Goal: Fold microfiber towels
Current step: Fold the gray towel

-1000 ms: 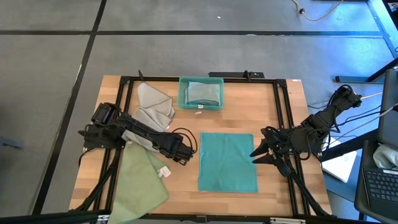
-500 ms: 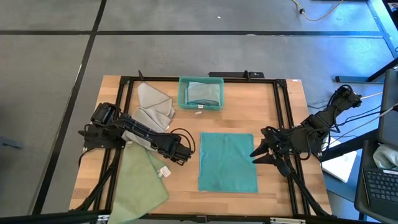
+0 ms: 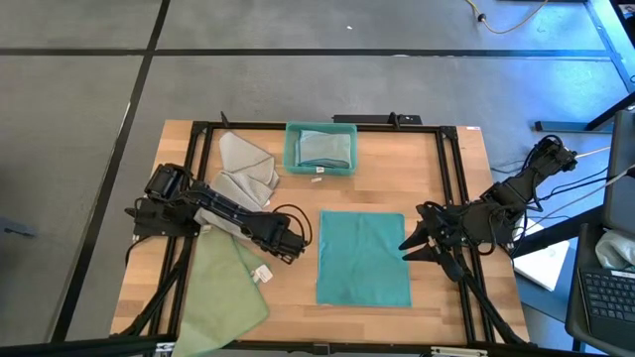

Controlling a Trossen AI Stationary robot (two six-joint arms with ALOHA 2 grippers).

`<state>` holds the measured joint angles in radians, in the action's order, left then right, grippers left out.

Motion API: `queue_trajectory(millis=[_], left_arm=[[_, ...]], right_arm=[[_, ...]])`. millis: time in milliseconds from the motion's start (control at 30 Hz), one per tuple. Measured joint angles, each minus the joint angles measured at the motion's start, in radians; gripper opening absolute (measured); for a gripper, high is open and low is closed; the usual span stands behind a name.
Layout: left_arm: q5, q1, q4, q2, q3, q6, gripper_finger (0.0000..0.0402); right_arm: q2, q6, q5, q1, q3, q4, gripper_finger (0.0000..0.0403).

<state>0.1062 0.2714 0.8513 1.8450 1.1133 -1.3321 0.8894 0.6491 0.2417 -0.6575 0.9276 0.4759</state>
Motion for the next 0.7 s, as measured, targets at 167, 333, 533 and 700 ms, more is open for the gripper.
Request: queue_trajectory(millis=[167, 333, 533, 700], left_arm=[[0.003, -0.001, 0.004, 0.000, -0.001, 0.000, 0.0008], [-0.003, -0.001, 0.000, 0.000, -0.001, 0.000, 0.0005], [-0.015, 0.003, -0.004, -0.006, -0.002, 0.000, 0.0001], [-0.022, 0.004, -0.001, -0.012, 0.025, 0.007, 0.0001]], right_arm=[[0.000, 0.000, 0.000, 0.000, 0.000, 0.000, 0.0133], [0.000, 0.000, 0.000, 0.000, 0.000, 0.000, 0.0133], [0.000, 0.000, 0.000, 0.000, 0.000, 0.000, 0.0133], [0.000, 0.000, 0.000, 0.000, 0.000, 0.000, 0.0133]])
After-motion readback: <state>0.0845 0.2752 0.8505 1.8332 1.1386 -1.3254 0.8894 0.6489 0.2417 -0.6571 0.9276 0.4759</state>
